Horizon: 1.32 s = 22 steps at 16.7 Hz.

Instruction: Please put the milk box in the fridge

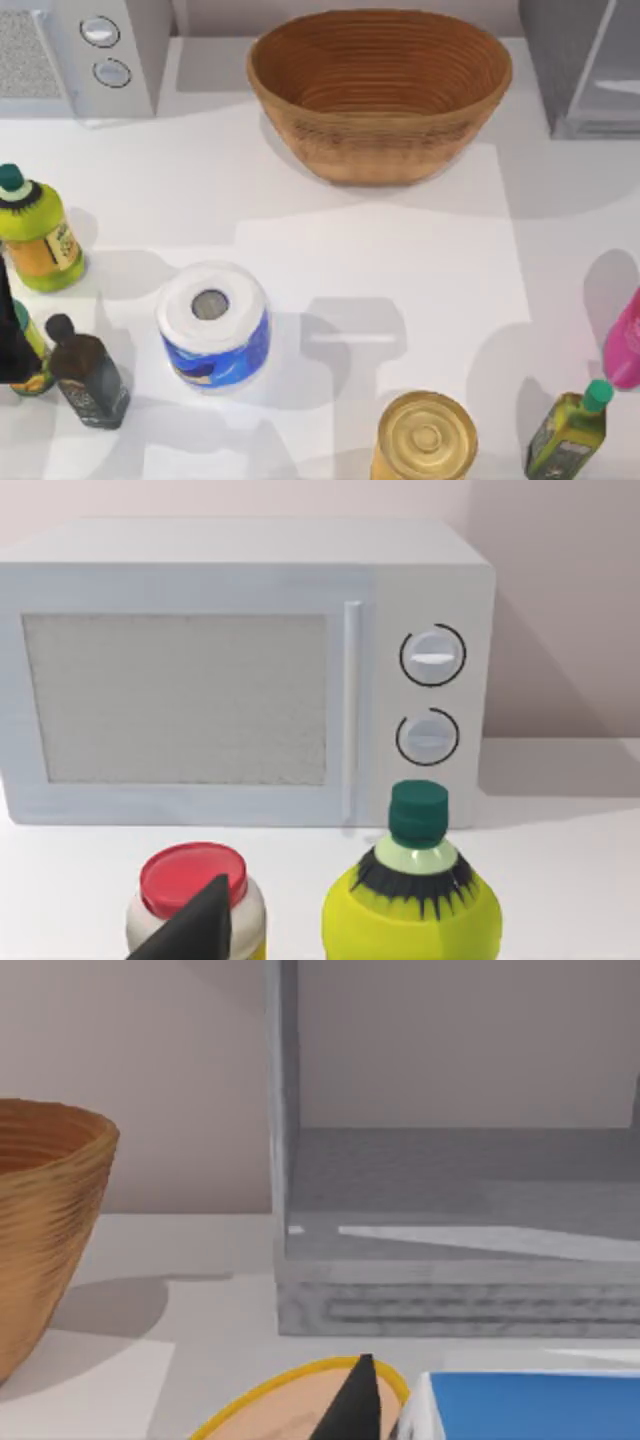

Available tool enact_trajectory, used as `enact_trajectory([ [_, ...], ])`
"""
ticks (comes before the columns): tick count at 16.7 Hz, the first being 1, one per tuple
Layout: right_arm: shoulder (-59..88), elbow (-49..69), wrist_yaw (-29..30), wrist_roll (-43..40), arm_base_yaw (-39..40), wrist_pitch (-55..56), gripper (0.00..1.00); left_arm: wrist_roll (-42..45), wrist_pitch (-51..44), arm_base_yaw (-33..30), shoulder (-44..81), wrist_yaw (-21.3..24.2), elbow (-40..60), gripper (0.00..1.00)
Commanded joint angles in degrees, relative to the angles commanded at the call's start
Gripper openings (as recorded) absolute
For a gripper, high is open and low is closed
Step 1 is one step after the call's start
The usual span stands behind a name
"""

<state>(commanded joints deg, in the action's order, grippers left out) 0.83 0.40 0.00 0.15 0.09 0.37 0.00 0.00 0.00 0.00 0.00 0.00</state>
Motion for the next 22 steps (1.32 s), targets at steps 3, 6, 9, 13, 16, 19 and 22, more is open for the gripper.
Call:
enact_trajectory([
  [3,5.4,3.4,-0.9,0.1,-1.0,4.2,0.00,0.0,0.0,0.0,0.0,0.0,0.0,1.00],
  [6,16.3,10.0,-2.7,0.2,-2.9,12.0,0.00,0.0,0.0,0.0,0.0,0.0,0.0,1.00],
  [9,32.7,17.9,-4.8,0.3,-5.1,21.5,0.00,0.0,0.0,0.0,0.0,0.0,0.0,1.00],
  [13,60.9,28.9,-7.7,0.5,-8.3,35.2,0.00,0.0,0.0,0.0,0.0,0.0,0.0,1.00],
  [16,82.5,37.0,-9.8,0.6,-10.6,45.3,0.00,0.0,0.0,0.0,0.0,0.0,0.0,1.00],
  [19,100.8,44.1,-11.7,0.6,-12.7,54.2,0.00,0.0,0.0,0.0,0.0,0.0,0.0,1.00],
  [22,113.8,49.8,-13.1,0.6,-14.3,61.5,0.00,0.0,0.0,0.0,0.0,0.0,0.0,1.00],
])
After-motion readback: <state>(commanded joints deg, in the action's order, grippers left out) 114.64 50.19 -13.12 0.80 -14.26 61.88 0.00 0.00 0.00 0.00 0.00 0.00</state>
